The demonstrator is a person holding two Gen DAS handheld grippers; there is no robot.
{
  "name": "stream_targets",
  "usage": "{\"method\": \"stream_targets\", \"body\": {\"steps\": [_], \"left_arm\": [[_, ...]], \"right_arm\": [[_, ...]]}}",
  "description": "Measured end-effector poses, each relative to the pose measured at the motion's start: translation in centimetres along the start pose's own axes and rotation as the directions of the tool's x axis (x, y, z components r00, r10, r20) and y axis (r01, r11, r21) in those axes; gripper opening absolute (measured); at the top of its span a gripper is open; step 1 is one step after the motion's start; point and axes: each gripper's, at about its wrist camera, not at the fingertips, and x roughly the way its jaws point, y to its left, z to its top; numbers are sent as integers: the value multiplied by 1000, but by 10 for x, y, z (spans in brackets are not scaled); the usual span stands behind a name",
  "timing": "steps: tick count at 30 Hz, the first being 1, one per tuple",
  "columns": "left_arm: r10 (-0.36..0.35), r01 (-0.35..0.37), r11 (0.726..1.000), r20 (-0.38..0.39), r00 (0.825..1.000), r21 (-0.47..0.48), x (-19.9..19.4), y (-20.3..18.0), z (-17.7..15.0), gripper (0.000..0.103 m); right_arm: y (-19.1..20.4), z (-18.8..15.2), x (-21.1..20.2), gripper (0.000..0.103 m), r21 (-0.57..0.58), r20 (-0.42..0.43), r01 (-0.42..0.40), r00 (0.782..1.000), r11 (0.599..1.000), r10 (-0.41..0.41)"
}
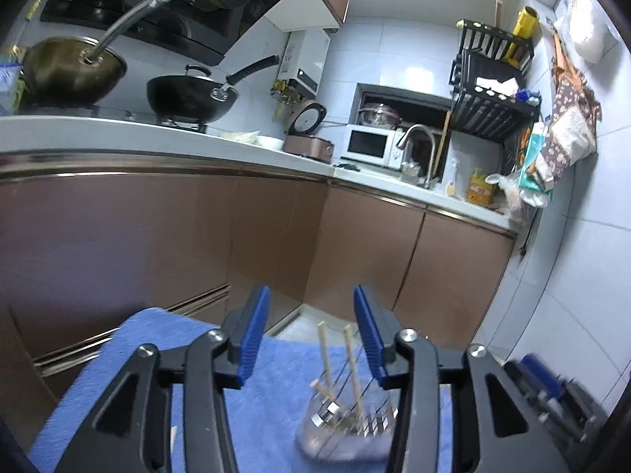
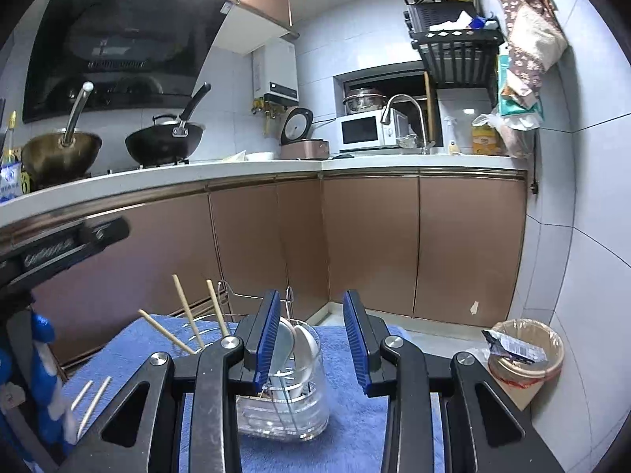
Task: Organize utensils
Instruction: 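Withdraw both tools from the holder back over the towel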
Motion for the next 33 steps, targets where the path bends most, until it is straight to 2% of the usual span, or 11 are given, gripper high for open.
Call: {"method": "stream_targets", "body": {"steps": [6,17,24,33], "left_arm": [[59,-57,997,-37,998,55,-51,7,-1,48],[138,-134,982,-16,990,129,-138,14,-5,54],[167,-166,977,4,986,132,-170,23,-9,58],[171,-171,979,7,985,108,-193,37,-10,59]], "right_arm": [[5,6,-44,34,24,0,-15,1000,1000,15],[25,0,-101,45,22,-39,-66,997,998,66],[43,-2,-127,53,9,-38,-101,994,995,101],[58,1,-147,53,-15,-20,-126,992,992,126]]}}
